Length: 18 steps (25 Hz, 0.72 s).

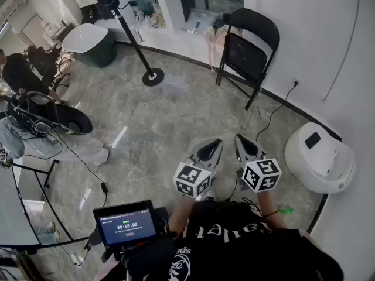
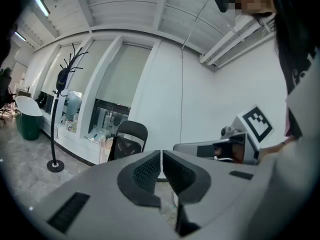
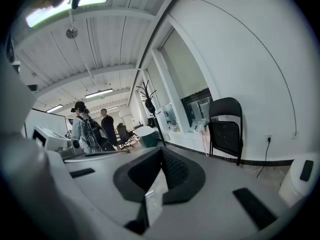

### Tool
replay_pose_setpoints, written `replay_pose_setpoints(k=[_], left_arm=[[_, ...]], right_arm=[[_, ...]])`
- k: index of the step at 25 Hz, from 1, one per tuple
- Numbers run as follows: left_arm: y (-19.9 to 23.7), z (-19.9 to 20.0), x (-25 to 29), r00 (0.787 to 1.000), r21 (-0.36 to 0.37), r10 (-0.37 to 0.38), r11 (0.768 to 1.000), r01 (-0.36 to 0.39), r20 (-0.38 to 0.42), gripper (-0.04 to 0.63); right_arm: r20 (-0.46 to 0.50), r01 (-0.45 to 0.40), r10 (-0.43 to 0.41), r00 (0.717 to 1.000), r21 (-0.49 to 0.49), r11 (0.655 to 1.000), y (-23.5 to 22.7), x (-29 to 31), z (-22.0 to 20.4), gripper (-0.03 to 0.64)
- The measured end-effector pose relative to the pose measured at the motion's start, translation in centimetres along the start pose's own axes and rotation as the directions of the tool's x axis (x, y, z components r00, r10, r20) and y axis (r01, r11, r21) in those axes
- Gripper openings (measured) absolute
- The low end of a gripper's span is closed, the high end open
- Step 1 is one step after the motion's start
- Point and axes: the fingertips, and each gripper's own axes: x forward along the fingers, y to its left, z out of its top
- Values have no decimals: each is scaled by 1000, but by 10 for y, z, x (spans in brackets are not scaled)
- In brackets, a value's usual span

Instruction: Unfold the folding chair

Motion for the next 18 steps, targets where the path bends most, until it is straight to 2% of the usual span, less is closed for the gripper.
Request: replay_pose_setpoints(k=[3,9,12,18], left_arm=[[7,0,3,999,-5,-28,1000,28,-30,8],[21,0,27,999,-6,-36,999,36,-13,8],[31,3,54,1000,-10,-11,1000,11,10,9],[33,18,129,998,-63,52,997,-49,42,8]], right_arm=[[16,37,-37,999,8,999,-9,12,8,15],[11,62,-62,998,13,998,-35,28,14,15],[14,56,-56,998,3,998,-59,35,26,15],[-7,9,-9,1000,-28,1000,-127,47,54,15]])
